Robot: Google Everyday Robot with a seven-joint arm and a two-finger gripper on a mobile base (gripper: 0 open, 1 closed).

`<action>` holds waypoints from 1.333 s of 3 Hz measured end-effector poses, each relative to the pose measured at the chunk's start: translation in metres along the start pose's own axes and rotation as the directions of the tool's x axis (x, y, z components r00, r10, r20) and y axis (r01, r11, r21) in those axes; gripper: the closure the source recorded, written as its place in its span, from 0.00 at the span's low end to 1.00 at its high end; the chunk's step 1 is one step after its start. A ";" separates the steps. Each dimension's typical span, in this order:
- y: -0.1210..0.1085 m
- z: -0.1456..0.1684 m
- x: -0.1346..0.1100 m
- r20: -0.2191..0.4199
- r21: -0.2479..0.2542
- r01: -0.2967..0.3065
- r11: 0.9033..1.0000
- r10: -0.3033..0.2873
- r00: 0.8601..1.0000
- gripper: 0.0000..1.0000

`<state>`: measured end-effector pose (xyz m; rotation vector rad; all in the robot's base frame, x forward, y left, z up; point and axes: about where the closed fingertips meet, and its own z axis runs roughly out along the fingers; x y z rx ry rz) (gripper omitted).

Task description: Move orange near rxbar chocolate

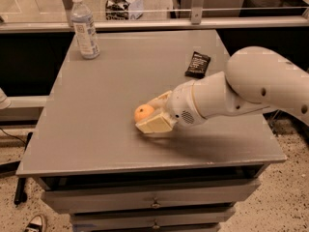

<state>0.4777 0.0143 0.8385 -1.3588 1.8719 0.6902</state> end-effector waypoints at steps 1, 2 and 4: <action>-0.002 -0.007 0.002 0.005 0.019 -0.013 1.000 0.013 1.000 0.87; -0.016 -0.028 0.003 0.014 0.068 -0.022 0.997 0.021 1.000 1.00; -0.048 -0.068 -0.005 0.014 0.160 0.010 0.987 -0.013 1.000 1.00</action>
Offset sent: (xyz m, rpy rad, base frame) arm 0.0201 -0.0576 0.0266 0.0098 -0.0503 -0.1323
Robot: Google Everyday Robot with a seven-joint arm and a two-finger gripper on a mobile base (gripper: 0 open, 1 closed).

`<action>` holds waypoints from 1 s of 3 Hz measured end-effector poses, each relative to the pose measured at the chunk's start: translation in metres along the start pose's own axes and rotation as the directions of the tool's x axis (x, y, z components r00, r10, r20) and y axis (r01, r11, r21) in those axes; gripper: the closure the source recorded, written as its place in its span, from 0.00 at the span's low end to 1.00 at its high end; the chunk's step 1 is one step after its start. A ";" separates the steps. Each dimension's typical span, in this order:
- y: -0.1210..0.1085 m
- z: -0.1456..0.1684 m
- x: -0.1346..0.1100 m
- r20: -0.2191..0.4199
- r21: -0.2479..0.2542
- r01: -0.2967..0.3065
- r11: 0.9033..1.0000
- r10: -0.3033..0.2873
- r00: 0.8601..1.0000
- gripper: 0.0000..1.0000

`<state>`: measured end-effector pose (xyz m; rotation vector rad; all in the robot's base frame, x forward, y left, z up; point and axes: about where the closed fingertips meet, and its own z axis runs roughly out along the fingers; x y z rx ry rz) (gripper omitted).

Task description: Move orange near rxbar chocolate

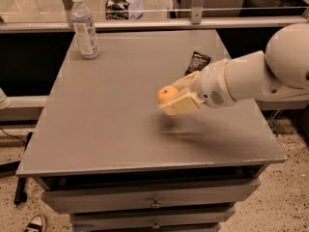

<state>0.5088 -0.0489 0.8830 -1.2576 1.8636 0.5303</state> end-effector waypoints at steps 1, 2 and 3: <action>-0.016 -0.013 0.008 0.020 0.034 -0.022 0.999 0.021 1.000 1.00; -0.060 -0.038 0.031 0.071 0.116 -0.058 0.991 0.050 0.996 1.00; -0.119 -0.058 0.059 0.143 0.207 -0.111 0.972 0.082 0.986 1.00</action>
Offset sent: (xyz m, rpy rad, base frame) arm 0.0789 -0.1630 0.0011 0.1381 -0.1306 -0.2731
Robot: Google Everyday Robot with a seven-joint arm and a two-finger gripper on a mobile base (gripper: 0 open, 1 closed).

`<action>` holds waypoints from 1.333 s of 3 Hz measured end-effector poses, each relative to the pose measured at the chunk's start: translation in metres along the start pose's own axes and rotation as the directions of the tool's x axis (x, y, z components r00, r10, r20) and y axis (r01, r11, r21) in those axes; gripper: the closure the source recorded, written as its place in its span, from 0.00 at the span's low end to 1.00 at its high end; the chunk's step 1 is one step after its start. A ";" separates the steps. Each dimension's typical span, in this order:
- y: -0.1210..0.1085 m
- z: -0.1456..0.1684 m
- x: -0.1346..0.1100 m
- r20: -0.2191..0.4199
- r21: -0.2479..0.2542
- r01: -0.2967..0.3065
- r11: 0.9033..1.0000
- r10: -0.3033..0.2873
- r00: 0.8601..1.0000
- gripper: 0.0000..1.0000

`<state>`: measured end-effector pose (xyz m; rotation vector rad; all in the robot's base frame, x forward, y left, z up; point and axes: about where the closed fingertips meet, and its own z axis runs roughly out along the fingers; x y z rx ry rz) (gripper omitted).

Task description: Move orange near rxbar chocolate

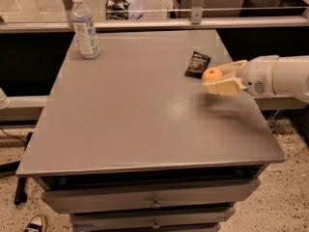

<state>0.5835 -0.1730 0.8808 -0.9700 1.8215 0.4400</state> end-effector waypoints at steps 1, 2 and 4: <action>-0.049 0.011 0.017 0.029 0.054 -0.035 0.998 0.033 0.999 1.00; -0.081 0.034 0.031 0.012 0.061 -0.047 0.997 0.047 0.999 1.00; -0.108 0.051 0.043 -0.031 0.060 -0.046 0.997 0.048 0.998 0.82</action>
Offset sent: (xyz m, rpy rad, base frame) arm 0.1202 -0.0562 -0.0545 0.0102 0.0191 -0.0953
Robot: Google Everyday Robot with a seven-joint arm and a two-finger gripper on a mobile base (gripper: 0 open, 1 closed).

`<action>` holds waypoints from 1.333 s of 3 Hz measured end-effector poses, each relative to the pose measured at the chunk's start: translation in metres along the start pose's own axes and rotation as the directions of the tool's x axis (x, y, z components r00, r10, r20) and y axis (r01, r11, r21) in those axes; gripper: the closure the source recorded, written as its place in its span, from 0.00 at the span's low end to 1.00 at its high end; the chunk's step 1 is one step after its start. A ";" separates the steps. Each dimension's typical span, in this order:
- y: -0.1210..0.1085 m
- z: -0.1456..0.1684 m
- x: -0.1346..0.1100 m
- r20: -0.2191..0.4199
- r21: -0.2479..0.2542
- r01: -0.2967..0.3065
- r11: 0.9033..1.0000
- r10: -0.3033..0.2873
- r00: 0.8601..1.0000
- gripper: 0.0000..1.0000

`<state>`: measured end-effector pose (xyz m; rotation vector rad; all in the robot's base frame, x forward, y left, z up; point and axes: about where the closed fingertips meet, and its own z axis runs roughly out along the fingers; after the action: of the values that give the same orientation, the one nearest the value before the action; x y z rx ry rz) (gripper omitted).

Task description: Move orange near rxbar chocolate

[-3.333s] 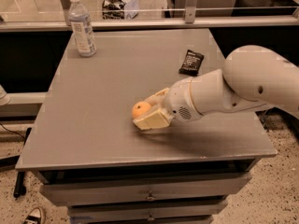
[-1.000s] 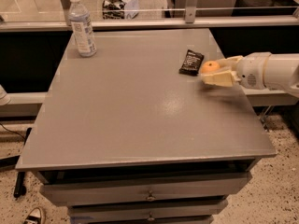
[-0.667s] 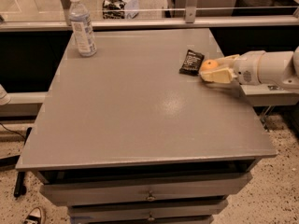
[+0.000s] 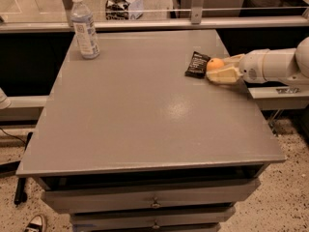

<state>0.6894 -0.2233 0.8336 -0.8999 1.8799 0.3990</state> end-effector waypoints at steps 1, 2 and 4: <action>0.000 0.000 0.000 0.000 0.000 0.000 1.000 0.000 1.000 0.59; -0.003 0.003 -0.001 -0.005 -0.015 -0.003 1.000 0.003 1.000 0.35; 0.003 0.008 -0.008 0.000 -0.063 -0.005 0.998 0.005 1.000 0.00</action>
Offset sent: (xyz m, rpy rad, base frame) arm 0.0092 -0.0055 0.0032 0.0024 0.0223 0.0163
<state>0.6943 -0.2130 0.8367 -0.9370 1.8789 0.4640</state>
